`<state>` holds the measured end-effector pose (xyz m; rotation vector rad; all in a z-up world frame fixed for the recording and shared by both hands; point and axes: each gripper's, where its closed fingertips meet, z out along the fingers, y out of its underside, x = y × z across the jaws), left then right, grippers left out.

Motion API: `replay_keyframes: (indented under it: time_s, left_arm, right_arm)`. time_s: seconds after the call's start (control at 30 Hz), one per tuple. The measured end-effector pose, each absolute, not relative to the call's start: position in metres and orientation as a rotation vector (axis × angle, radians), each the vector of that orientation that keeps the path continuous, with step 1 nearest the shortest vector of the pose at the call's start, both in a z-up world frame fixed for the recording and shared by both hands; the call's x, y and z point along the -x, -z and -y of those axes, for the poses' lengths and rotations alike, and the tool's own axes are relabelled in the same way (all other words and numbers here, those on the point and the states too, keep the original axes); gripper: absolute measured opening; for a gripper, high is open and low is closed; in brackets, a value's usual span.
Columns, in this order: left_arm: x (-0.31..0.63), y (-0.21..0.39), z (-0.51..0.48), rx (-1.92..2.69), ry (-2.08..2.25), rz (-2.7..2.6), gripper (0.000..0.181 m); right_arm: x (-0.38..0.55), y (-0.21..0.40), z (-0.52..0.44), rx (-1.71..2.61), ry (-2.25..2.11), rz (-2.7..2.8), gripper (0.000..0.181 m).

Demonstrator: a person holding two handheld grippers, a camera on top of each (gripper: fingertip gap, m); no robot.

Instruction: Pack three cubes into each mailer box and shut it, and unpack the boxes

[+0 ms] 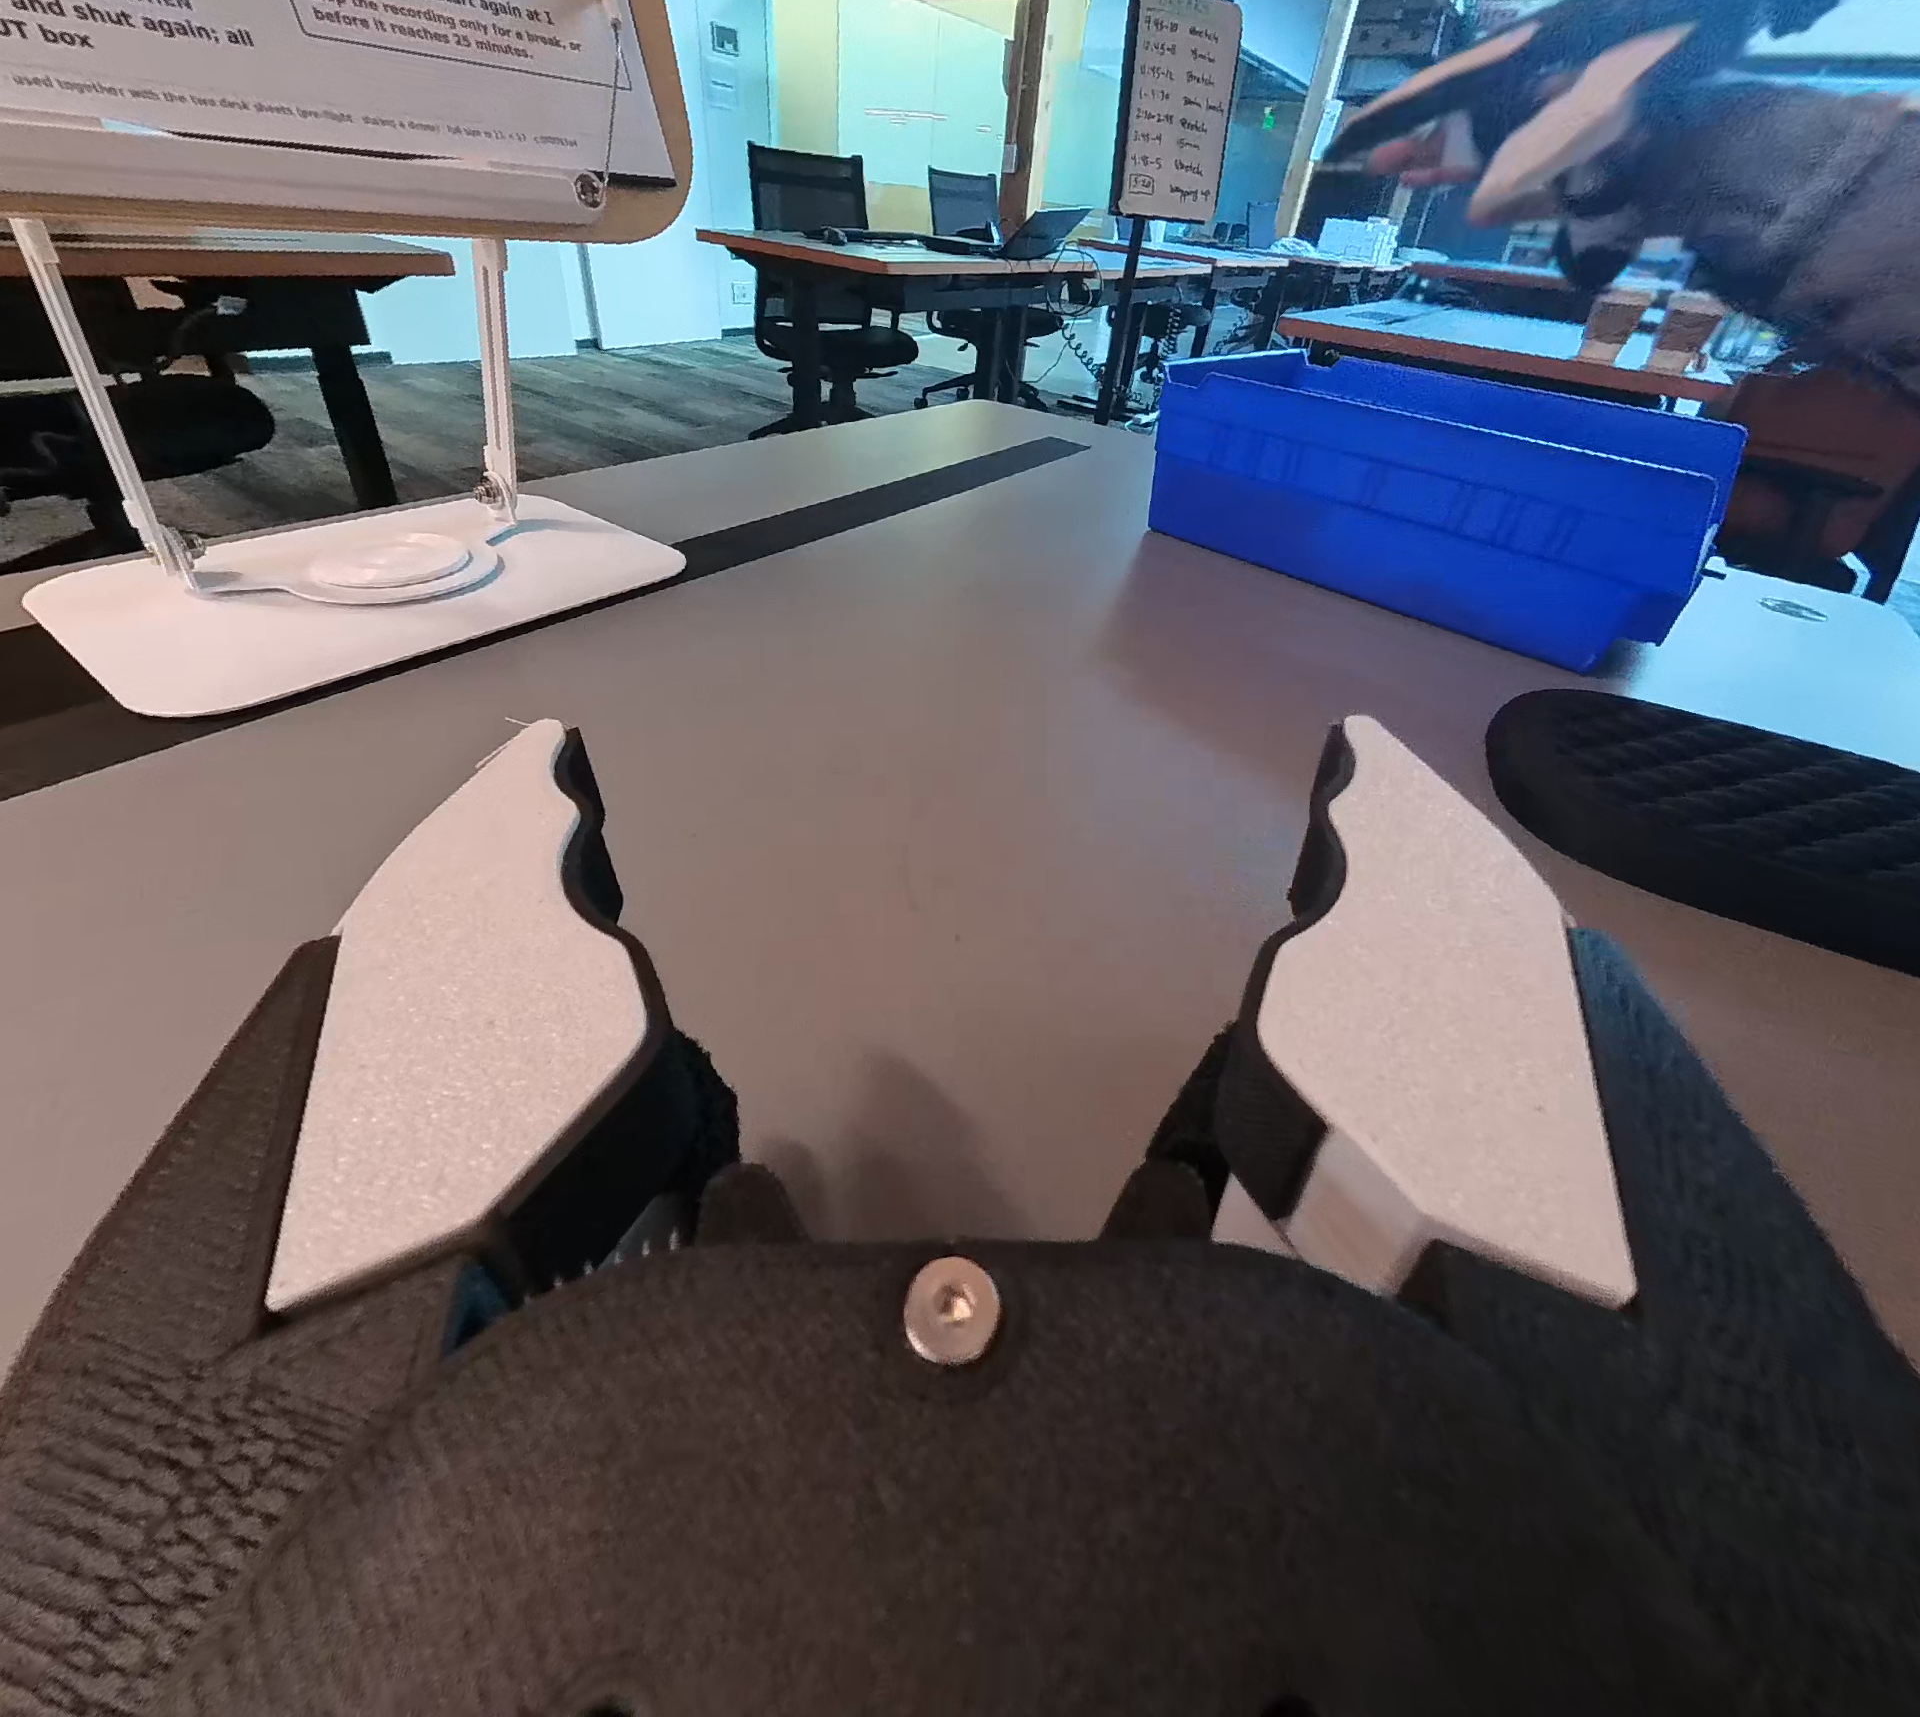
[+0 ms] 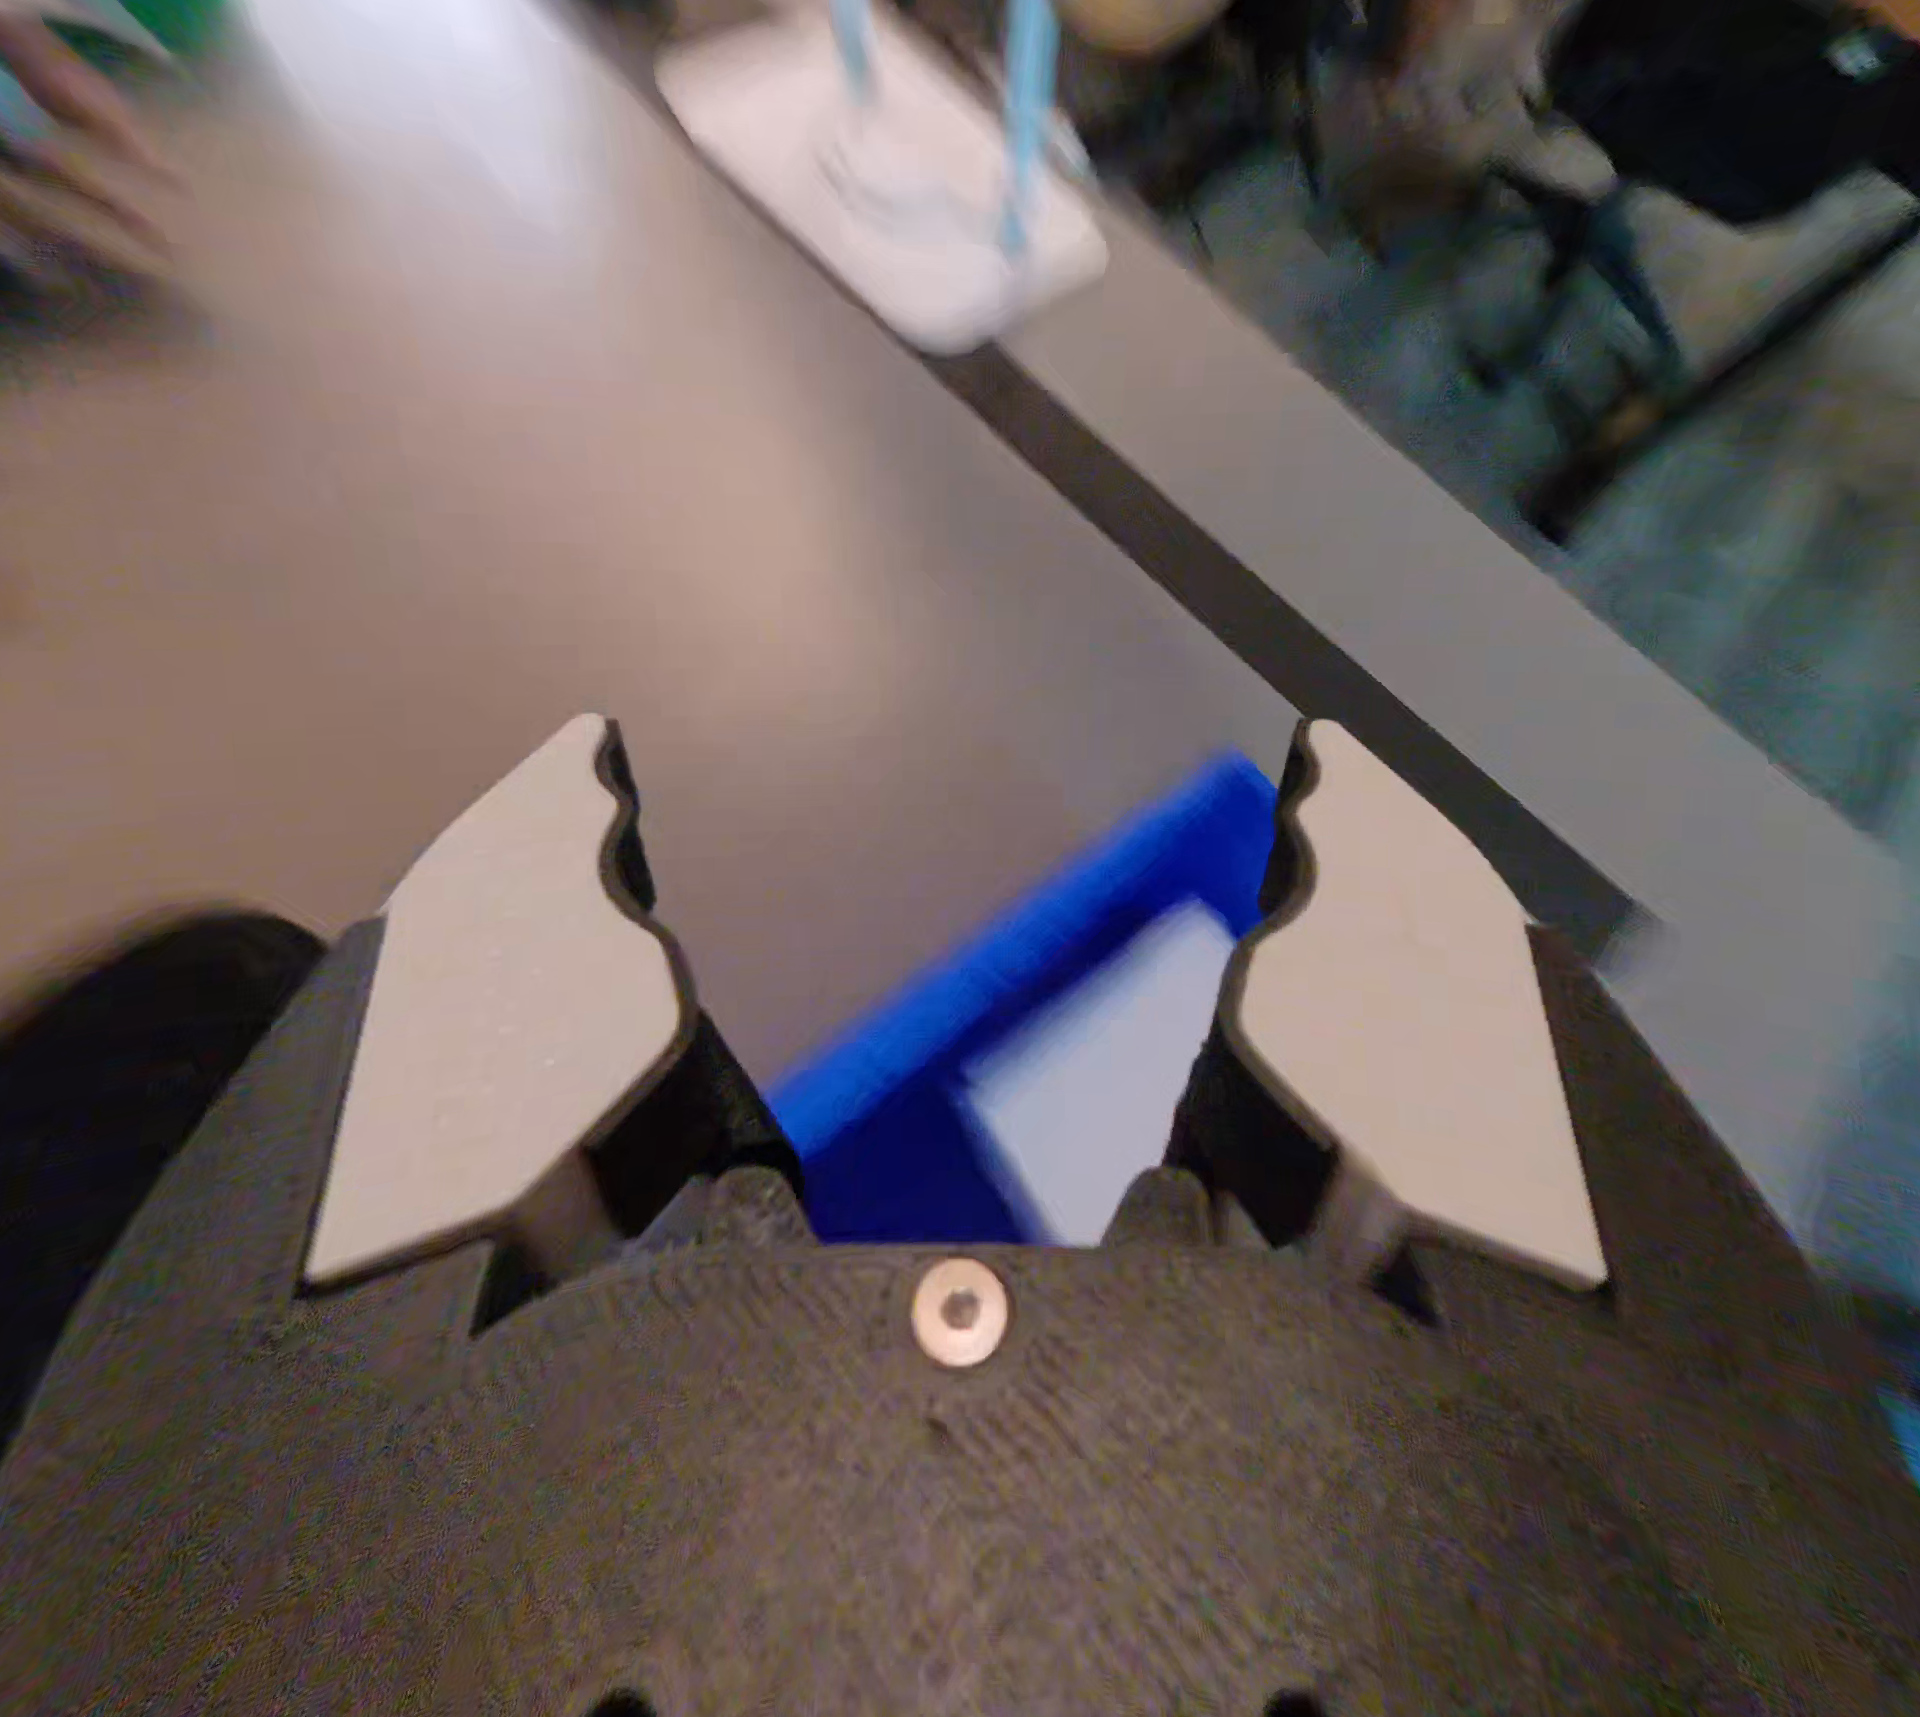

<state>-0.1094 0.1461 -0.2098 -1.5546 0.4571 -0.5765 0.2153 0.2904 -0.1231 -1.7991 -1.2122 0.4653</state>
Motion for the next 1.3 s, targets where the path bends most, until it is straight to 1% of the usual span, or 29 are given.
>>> replay_keyframes:
  time_s: [0.03, 0.13, 0.2, 0.23, 0.27, 0.43, 0.47, 0.53, 0.57, 0.67, 0.73, 0.87, 0.9, 0.93, 0.97, 1.07, 1.13, 1.2, 1.3]
  left_arm:
    - [0.109, 0.210, -0.146, 1.555, 0.574, -0.461, 0.127]
    - [0.108, 0.210, -0.146, 1.556, 0.569, -0.466, 0.127]
    - [0.109, 0.210, -0.146, 1.558, 0.570, -0.464, 0.127]
    - [0.109, 0.210, -0.146, 1.559, 0.571, -0.462, 0.127]
    - [0.109, 0.210, -0.146, 1.561, 0.574, -0.462, 0.127]
    - [0.105, 0.217, -0.144, 1.626, 0.607, -0.467, 0.126]
    - [0.104, 0.220, -0.143, 1.671, 0.639, -0.456, 0.125]
    - [0.098, 0.222, -0.138, 1.762, 0.721, -0.454, 0.125]
    - [0.094, 0.217, -0.132, 1.773, 0.764, -0.480, 0.125]
    - [0.080, 0.174, -0.107, 1.662, 0.854, -0.586, 0.120]
    - [0.080, 0.145, -0.090, 1.599, 0.861, -0.635, 0.114]
    - [0.110, 0.118, -0.051, 1.748, 0.879, -0.743, 0.112]
    - [0.129, 0.121, -0.043, 1.839, 0.828, -0.789, 0.115]
    - [0.156, 0.129, -0.038, 1.951, 0.715, -0.836, 0.123]
    - [0.189, 0.140, -0.034, 2.071, 0.551, -0.875, 0.126]
    - [0.302, 0.172, -0.016, 2.362, -0.018, -1.091, 0.126]
    - [0.345, 0.190, 0.011, 2.508, -0.144, -1.281, 0.125]
    - [0.367, 0.202, 0.031, 2.611, -0.167, -1.394, 0.122]
    - [0.382, 0.208, 0.034, 2.557, -0.304, -1.590, 0.118]
  right_arm:
    - [-0.194, 0.105, -0.269, 1.734, -0.641, 1.158, 0.120]
    - [-0.146, 0.072, -0.204, 1.557, -1.048, 1.012, 0.120]
    - [-0.124, 0.075, -0.169, 1.487, -1.209, 0.947, 0.115]
    - [-0.114, 0.084, -0.154, 1.473, -1.260, 0.931, 0.119]
    - [-0.105, 0.098, -0.143, 1.471, -1.296, 0.924, 0.117]
    - [-0.067, 0.183, -0.117, 1.526, -1.364, 0.910, 0.130]
    - [-0.062, 0.186, -0.114, 1.533, -1.386, 0.875, 0.138]
    - [-0.055, 0.184, -0.099, 1.491, -1.427, 0.937, 0.136]
    - [-0.053, 0.187, -0.097, 1.487, -1.394, 0.971, 0.138]
    - [-0.056, 0.195, -0.104, 1.496, -1.288, 1.003, 0.142]
    - [-0.058, 0.192, -0.106, 1.480, -1.301, 0.971, 0.140]
    - [-0.058, 0.194, -0.107, 1.490, -1.310, 0.963, 0.141]
    - [-0.057, 0.194, -0.106, 1.489, -1.303, 0.969, 0.141]
    - [-0.056, 0.195, -0.105, 1.488, -1.300, 0.978, 0.141]
    - [-0.056, 0.196, -0.104, 1.490, -1.298, 0.987, 0.140]
    - [-0.054, 0.198, -0.102, 1.496, -1.303, 1.009, 0.141]
    - [-0.053, 0.199, -0.102, 1.498, -1.301, 1.011, 0.140]
    - [-0.054, 0.198, -0.103, 1.498, -1.304, 1.003, 0.140]
    - [-0.055, 0.197, -0.103, 1.493, -1.313, 0.998, 0.139]
